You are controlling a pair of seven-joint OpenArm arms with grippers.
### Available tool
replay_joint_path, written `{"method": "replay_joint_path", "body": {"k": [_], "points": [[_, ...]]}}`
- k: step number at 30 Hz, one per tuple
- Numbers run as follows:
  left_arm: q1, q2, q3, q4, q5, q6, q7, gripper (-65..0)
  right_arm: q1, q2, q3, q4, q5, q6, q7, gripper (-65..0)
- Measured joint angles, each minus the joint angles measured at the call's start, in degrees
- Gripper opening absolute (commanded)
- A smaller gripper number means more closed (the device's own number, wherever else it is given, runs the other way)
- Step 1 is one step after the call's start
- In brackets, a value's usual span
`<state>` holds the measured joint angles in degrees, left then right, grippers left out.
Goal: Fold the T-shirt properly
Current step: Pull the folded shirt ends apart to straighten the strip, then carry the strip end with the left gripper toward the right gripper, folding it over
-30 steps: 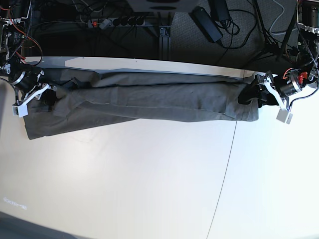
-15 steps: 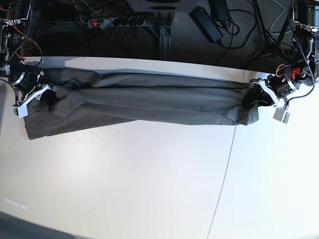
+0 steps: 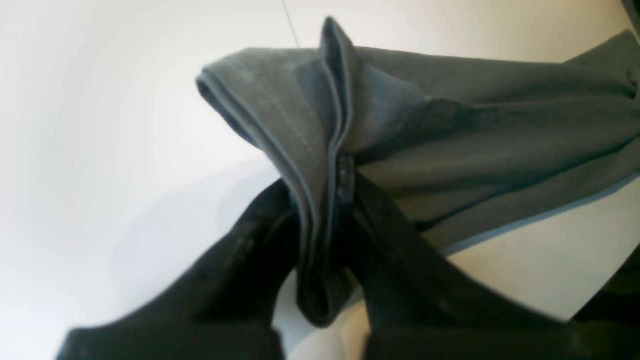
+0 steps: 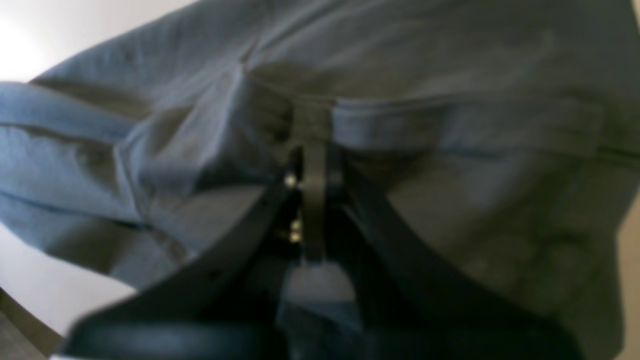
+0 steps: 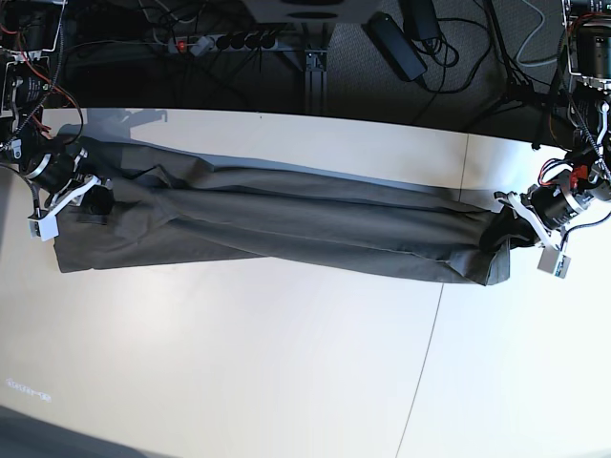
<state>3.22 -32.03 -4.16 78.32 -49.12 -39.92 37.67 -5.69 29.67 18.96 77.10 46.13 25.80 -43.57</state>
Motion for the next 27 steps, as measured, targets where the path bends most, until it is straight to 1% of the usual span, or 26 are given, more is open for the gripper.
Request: {"method": "replay_joint_path", "body": {"k": [2, 5, 13, 15, 17, 21, 24, 27], "points": [[-0.59, -0.96, 0.00, 0.00, 0.17, 0.00, 0.00, -65.0, -0.04, -0.02, 0.00, 0.02, 0.61, 0.00, 0.02, -65.0], [-1.36, -1.66, -0.04, 0.00, 2.23, 0.07, 0.04, -65.0, -0.04, 0.00, 0.00, 0.02, 1.90, 0.02, 0.02, -65.0], [-2.51, -3.98, -0.04, -0.02, 3.02, 0.13, 1.53, -65.0, -0.07, 0.00, 0.00, 0.66, 5.68, 0.02, -0.04, -65.0], [-2.89, -5.05, -0.04, -0.02, 3.43, 1.79, 1.92, -65.0, -0.04, 0.00, 0.00, 1.29, 5.75, 0.02, -0.02, -65.0], [-3.63, -5.68, -0.07, -0.02, 3.63, 3.72, 3.76, -65.0, -0.07, 0.00, 0.00, 2.01, 5.73, 0.02, -0.04, -65.0], [-4.20, -5.90, -0.07, 2.08, 3.76, 3.93, 4.61, -65.0, -0.15, 0.00, 0.00, 4.28, 5.75, 0.02, -0.17, -65.0], [-4.00, -5.40, -0.07, 7.28, 3.72, 4.55, 7.78, -65.0, -0.15, 0.00, 0.00, 5.75, 5.88, 0.02, -0.20, -65.0], [-4.02, -3.56, -0.07, 14.91, 3.76, 5.03, 13.09, -65.0, -0.13, 0.00, 0.00, 6.78, 5.81, 0.02, -0.20, -65.0]]}}
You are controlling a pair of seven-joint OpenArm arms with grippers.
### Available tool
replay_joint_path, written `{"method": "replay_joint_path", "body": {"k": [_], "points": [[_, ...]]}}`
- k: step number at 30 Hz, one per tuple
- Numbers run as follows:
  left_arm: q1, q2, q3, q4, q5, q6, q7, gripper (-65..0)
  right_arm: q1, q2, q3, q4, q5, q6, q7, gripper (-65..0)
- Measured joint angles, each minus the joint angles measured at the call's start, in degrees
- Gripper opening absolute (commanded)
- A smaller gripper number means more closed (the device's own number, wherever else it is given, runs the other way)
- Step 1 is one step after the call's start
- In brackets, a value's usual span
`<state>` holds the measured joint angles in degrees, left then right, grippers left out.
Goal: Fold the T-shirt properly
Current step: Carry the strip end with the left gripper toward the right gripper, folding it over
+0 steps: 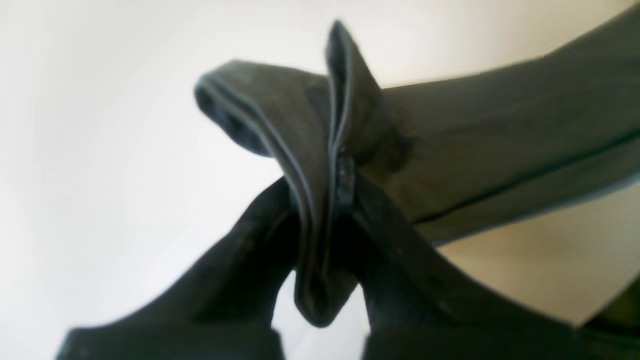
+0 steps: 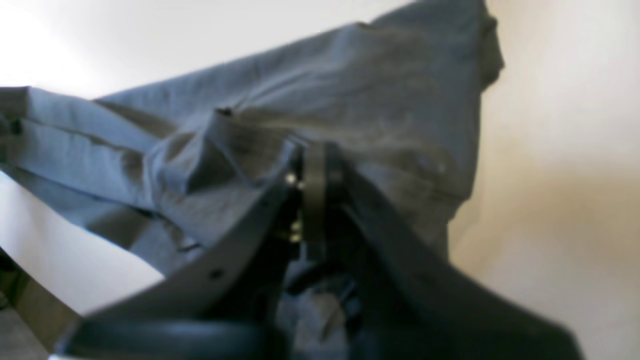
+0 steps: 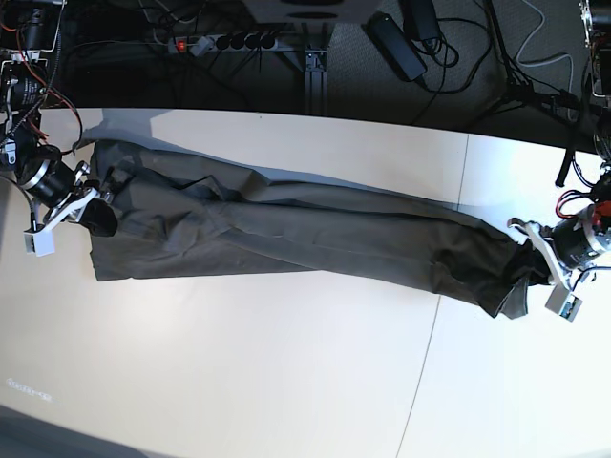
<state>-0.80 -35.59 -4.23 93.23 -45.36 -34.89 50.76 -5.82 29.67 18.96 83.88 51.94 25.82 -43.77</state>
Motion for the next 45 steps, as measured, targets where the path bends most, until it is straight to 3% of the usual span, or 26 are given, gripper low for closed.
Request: {"method": "replay_joint_path", "body": {"k": [6, 10, 14, 22, 28, 33, 36, 37, 45], "points": [[0.74, 3.17, 8.07, 11.04, 4.11, 1.11, 0.11, -65.0, -0.02, -0.33, 0.02, 0.66, -0.28, 0.00, 0.00, -65.0], [-0.46, 8.83, 17.07, 12.52, 13.49, 5.77, -1.14, -65.0, 0.00, -0.35, 0.00, 0.66, -1.11, 0.00, 0.07, -65.0], [-1.60, 14.91, 22.21, 12.09, 19.76, 7.13, -3.30, -65.0, -0.02, -0.35, 0.02, 0.66, -1.33, 0.00, 0.00, -65.0], [-1.44, 24.83, 26.73, 5.70, 24.52, 7.28, -3.15, -65.0, -0.02, -0.33, 0.02, 0.66, -1.31, 0.00, 0.02, -65.0], [-1.44, 28.74, 27.52, 2.38, 24.74, 7.28, -3.26, -65.0, -0.02, -0.35, 0.02, 0.66, -1.38, 0.00, 0.00, -65.0], [-1.53, 29.55, 27.52, 1.55, 24.72, 7.26, -3.65, -65.0, -0.02, -0.35, 0.02, 0.66, -1.40, 0.00, 0.00, -65.0], [-2.16, 29.88, 27.54, 1.51, 24.55, 7.28, -3.67, -43.9, -0.02, -0.35, 0.00, 0.66, -1.38, 0.00, 0.00, -65.0], [-2.34, 29.88, 27.54, 1.51, 24.39, 7.28, -3.72, -39.8, -0.02, -0.35, 0.00, 0.66, -1.40, 0.02, 0.00, -65.0], [-2.38, 33.97, 29.53, 1.51, 21.35, 7.28, -2.82, -38.1, -0.02, -0.35, 0.00, 0.66, -1.40, 0.00, 0.09, -65.0]]}}
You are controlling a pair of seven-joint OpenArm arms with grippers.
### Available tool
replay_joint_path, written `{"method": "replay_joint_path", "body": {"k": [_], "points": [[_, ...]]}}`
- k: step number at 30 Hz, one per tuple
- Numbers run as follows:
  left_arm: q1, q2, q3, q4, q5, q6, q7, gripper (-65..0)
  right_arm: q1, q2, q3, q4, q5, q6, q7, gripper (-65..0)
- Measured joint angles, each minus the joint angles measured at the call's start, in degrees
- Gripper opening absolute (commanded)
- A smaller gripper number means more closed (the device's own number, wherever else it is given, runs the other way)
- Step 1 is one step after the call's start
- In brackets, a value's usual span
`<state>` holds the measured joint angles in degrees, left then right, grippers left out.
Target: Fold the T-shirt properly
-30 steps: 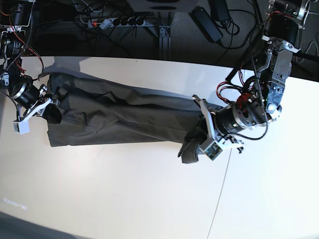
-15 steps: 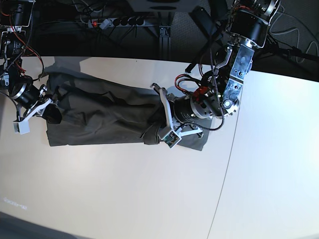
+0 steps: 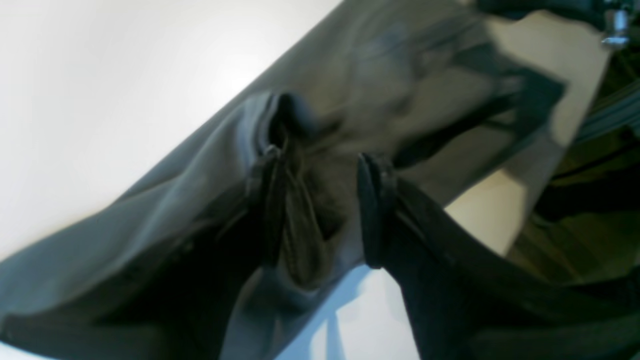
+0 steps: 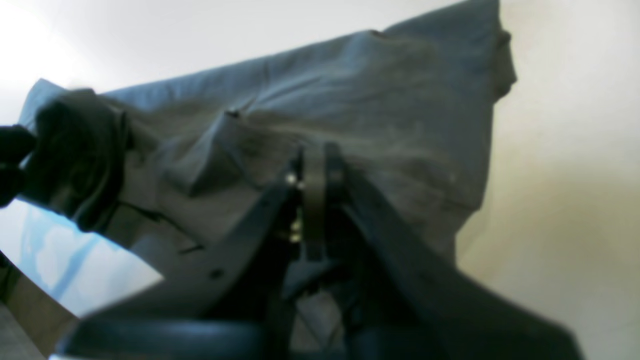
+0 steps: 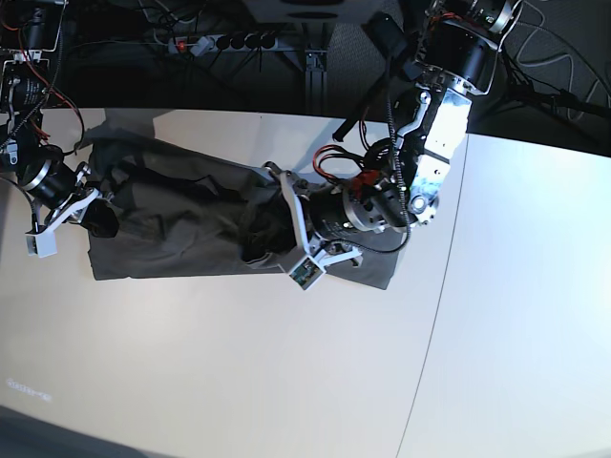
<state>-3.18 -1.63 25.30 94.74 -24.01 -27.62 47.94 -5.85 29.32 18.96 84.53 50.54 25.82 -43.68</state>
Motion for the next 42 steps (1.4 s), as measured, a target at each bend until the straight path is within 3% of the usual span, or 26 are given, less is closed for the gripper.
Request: {"method": "replay_joint_path", "body": {"k": [3, 8, 9, 13, 15, 21, 26, 42], "points": [[-0.17, 1.68, 0.79, 0.00, 0.79, 0.00, 0.04, -38.1, 0.04, 0.00, 0.02, 0.00, -0.57, 0.02, 0.15, -65.0], [-1.53, 0.94, -0.17, 0.00, 4.33, 0.00, 1.90, -38.1, 3.26, -0.31, 3.21, 0.00, -2.78, 0.02, 0.07, -65.0], [-1.70, 0.81, -0.44, 0.00, 4.33, 0.00, 2.89, -38.1, 4.13, -0.31, 4.42, 0.00, -3.21, 0.02, 0.17, -61.6], [-1.81, -0.96, -1.38, 0.00, 3.45, -0.02, 4.83, -38.1, 5.66, 1.84, 6.54, -0.26, -6.56, 0.00, 0.35, -30.0], [-1.79, -2.60, -2.10, 0.00, 3.45, -0.04, 5.49, -38.1, 5.55, 3.15, 6.54, -2.12, -6.62, 0.00, 0.17, -24.0], [-2.54, -5.68, -4.02, 0.00, 2.84, 0.00, 5.62, -38.1, 5.53, 6.01, 6.43, -14.21, 0.00, 0.00, -2.62, -21.2], [-2.54, -7.30, -6.12, 0.00, 1.46, 0.00, 5.70, -38.1, 5.51, 6.05, 5.66, -22.08, 4.70, 0.04, -2.01, -20.9], [-3.21, -7.23, -6.51, 0.00, 1.44, 0.00, 5.66, -38.1, 6.40, 6.69, -5.31, -22.36, 10.32, 0.07, -2.56, -20.9]]}}
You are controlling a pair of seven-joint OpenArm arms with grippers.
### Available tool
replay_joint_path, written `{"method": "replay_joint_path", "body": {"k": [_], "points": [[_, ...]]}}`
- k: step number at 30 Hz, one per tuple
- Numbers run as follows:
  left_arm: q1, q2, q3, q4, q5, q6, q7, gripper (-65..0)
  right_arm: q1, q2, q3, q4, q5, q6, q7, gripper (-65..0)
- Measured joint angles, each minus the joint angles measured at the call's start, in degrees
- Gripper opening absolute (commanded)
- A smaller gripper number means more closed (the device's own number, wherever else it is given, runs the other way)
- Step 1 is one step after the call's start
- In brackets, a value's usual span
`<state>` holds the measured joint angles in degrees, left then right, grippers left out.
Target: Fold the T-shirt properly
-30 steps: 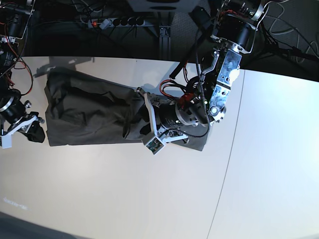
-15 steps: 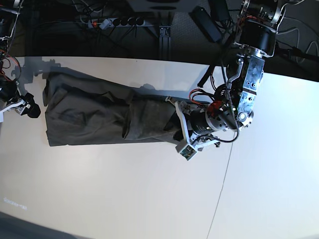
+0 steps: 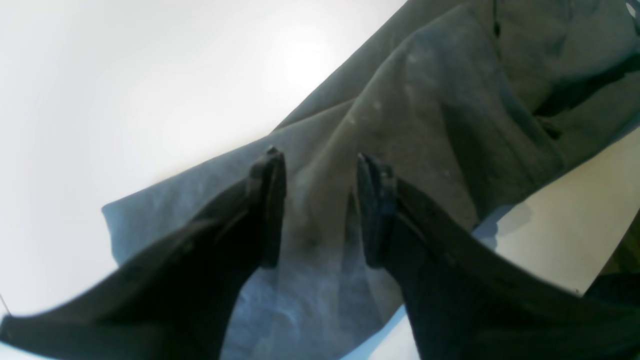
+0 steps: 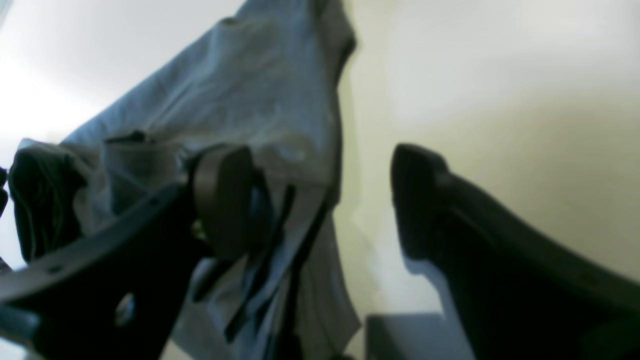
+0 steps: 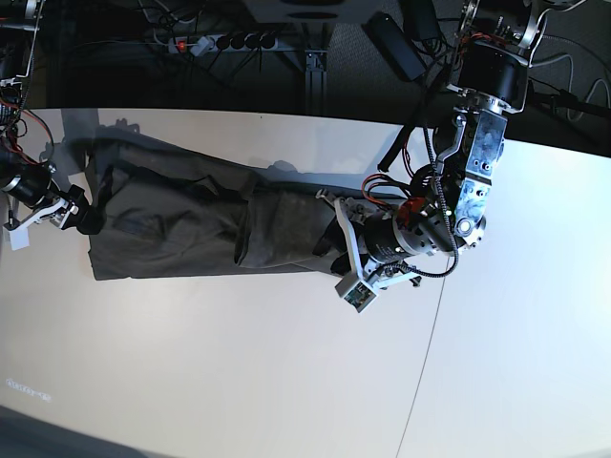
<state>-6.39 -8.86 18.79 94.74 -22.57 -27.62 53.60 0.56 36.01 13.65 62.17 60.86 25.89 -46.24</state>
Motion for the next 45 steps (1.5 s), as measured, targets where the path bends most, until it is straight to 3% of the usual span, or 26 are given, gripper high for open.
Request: {"method": "replay_joint_path", "body": {"k": [10, 15, 18, 22, 27, 31, 36, 41, 45], "points": [[-0.13, -0.02, -0.20, 0.00, -0.04, 0.02, -0.02, -38.1, 0.11, -2.95, -1.33, 0.13, 2.19, 1.11, -1.22, -20.9], [-0.13, -1.01, -3.63, 0.00, -0.44, 0.00, 0.00, -38.1, 0.26, -3.17, -3.41, 0.20, 2.19, 1.33, -1.40, -21.5], [-0.15, -1.84, -6.73, 0.00, -3.02, 0.02, -0.02, -38.1, 0.24, -3.15, -5.09, 0.20, 2.14, 1.36, -1.25, -35.7], [-0.13, -2.45, -10.21, 0.00, -4.74, 0.00, -0.02, -38.2, 0.22, -3.54, -6.38, 0.20, 0.33, 1.40, 0.15, -65.0], [-0.07, -5.92, -12.00, 0.02, -5.07, 0.00, 0.48, -38.2, 0.17, -3.52, -6.36, 0.24, -5.05, 2.34, 4.48, -65.0], [1.49, -8.50, -12.00, 0.00, -5.29, 0.00, 0.59, -38.2, 0.15, -3.45, -3.54, 0.24, -9.07, 2.64, 4.90, -65.0], [4.98, -9.40, -12.00, 0.00, -5.42, 0.00, 0.83, -38.2, -0.11, 1.60, -0.74, 0.04, -11.76, 2.78, 3.89, -65.0], [9.75, -9.27, -11.96, 0.00, -6.21, -0.04, -1.73, -38.2, -0.72, 6.93, -0.55, -0.39, -8.90, 2.82, 1.49, -65.0], [12.26, -8.83, -12.00, 0.00, -5.86, -0.02, -4.44, -38.2, 2.97, 7.65, -0.63, -0.28, -5.11, 2.82, -4.20, -65.0]]}}
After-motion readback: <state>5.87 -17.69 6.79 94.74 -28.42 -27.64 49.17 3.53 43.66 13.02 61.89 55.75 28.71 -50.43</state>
